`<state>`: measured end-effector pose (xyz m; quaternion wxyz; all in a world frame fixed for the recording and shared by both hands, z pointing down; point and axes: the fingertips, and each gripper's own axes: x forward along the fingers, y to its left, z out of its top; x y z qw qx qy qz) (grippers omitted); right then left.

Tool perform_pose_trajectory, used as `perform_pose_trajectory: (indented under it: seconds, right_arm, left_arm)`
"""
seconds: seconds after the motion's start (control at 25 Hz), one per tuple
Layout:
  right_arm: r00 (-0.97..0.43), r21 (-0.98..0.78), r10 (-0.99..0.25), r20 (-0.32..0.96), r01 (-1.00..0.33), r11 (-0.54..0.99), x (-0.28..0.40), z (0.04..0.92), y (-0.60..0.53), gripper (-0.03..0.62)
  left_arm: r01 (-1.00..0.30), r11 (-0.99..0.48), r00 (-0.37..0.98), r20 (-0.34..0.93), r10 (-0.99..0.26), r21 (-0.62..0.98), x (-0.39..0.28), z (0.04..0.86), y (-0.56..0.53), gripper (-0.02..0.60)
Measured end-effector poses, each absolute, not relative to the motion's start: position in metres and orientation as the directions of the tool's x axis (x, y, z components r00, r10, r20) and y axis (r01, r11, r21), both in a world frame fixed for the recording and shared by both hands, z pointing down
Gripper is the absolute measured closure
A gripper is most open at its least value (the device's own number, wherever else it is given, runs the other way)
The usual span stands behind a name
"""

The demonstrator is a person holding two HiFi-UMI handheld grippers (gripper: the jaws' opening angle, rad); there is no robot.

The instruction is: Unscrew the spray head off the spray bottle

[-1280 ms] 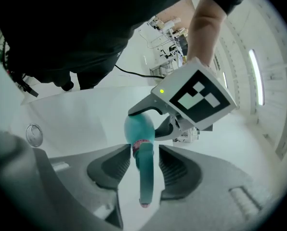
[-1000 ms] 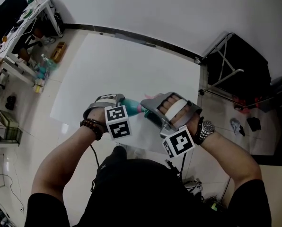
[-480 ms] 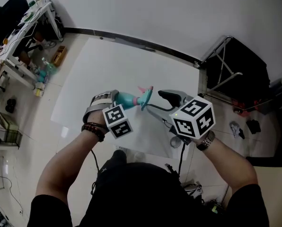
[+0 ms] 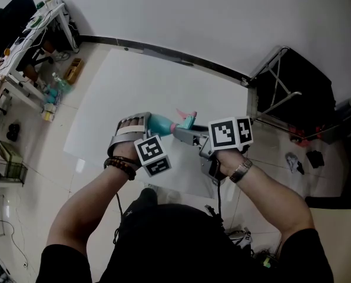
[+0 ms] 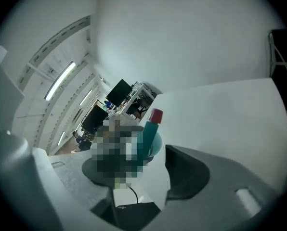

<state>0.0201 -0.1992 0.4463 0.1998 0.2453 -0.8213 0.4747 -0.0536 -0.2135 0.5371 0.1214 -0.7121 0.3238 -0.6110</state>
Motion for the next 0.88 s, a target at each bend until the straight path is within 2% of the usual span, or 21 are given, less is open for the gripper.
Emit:
perform_pose_trajectory:
  seconds: [0.2, 0.32, 0.52, 0.68, 0.88]
  right_arm:
    - [-0.813, -0.731, -0.198, 0.548, -0.581, 0.359, 0.015, 0.458, -0.203, 0.354]
    - [-0.815, -0.734, -0.196, 0.545, -0.577, 0.358, 0.013, 0.459, -0.204, 0.450]
    - [-0.811, -0.718, -0.191, 0.552, -0.580, 0.385, 0.010, 0.461, -0.205, 0.471]
    - [-0.787, -0.651, -0.175, 0.591, -0.594, 0.473, 0.011, 0.462, -0.200, 0.474]
    - [-0.729, -0.417, -0.172, 0.663, -0.550, 0.724, 0.010, 0.456, -0.194, 0.474]
  left_arm:
    - [-0.269, -0.753, 0.009, 0.780, -0.625, -0.600, -0.053, 0.535, -0.215, 0.199]
    - [-0.266, -0.749, 0.007, 0.776, -0.631, -0.607, -0.052, 0.535, -0.216, 0.199]
    - [-0.247, -0.753, 0.005, 0.776, -0.631, -0.610, -0.052, 0.537, -0.216, 0.199]
    - [-0.251, -0.773, 0.027, 0.794, -0.608, -0.583, -0.049, 0.542, -0.210, 0.199]
    - [-0.250, -0.805, 0.063, 0.821, -0.568, -0.538, -0.045, 0.542, -0.205, 0.199]
